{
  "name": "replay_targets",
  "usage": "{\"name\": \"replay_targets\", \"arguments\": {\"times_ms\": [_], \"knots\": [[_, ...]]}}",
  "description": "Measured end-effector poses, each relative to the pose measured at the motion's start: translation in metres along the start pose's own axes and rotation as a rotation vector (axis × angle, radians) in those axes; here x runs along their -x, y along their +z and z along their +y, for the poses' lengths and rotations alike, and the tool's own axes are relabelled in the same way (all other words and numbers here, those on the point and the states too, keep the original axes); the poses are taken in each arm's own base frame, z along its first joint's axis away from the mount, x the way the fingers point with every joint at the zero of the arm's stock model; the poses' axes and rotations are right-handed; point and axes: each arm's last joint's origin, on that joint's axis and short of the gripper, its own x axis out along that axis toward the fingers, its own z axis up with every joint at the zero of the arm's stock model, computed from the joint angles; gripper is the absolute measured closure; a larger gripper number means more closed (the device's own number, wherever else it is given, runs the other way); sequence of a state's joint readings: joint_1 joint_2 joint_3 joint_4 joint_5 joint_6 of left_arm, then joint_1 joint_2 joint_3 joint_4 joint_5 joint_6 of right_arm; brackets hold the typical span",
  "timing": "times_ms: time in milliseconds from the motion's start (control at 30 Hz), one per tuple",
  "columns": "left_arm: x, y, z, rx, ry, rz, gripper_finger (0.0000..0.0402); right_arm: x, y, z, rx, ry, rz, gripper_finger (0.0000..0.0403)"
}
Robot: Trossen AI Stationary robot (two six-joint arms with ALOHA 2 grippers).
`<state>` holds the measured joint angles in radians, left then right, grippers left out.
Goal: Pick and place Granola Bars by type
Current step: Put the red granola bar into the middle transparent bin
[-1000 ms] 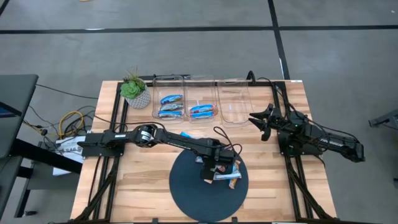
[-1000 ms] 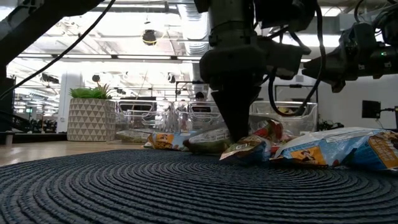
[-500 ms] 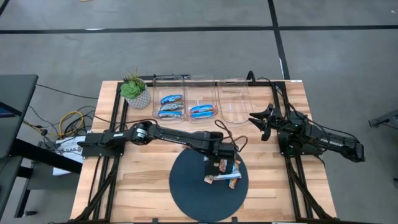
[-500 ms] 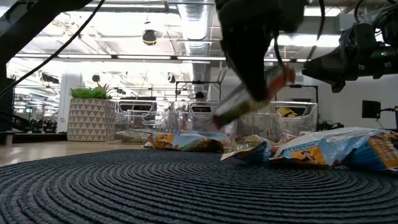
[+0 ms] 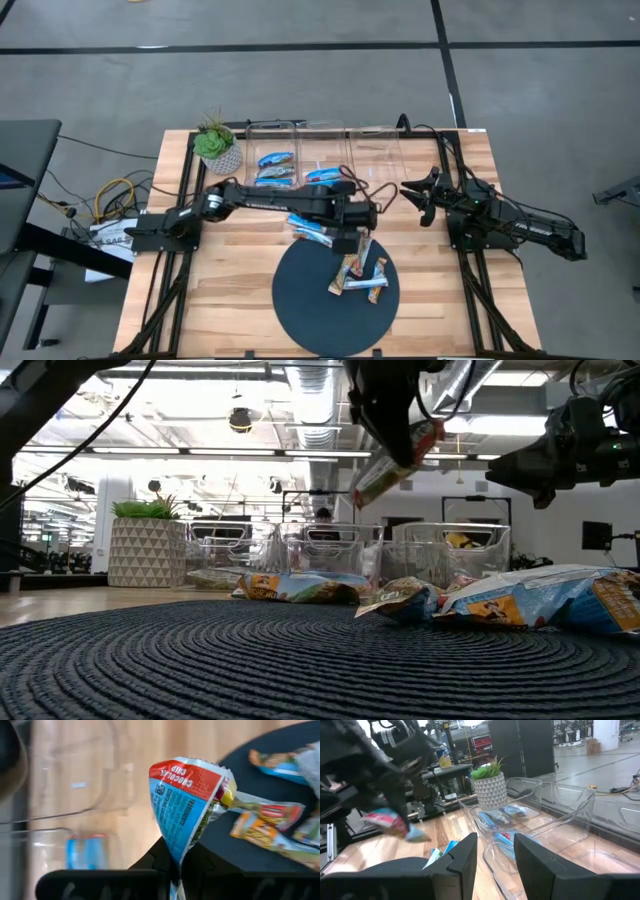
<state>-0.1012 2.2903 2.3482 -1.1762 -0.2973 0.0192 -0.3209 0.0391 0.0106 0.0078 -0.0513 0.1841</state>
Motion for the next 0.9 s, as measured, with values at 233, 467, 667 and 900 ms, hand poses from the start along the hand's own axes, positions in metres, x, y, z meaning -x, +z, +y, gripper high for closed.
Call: {"name": "replay_targets", "arguments": {"times_ms": [233,467,667,900], "knots": [[0.006,-0.002,0.041,0.030,0.113,-0.004,0.0390,0.000,0.000,0.000,0.000,0.000,0.000,0.0280],[0.012,-0.008,0.092,0.053,0.224,-0.004,0.0389,0.000,0.000,0.000,0.000,0.000,0.000,0.0280],[0.007,-0.019,0.138,0.056,0.292,0.036,0.0390,0.000,0.000,0.000,0.000,0.000,0.000,0.0280],[0.003,-0.032,0.176,0.075,0.328,0.077,0.0390,0.000,0.000,0.000,0.000,0.000,0.000,0.0280]]}}
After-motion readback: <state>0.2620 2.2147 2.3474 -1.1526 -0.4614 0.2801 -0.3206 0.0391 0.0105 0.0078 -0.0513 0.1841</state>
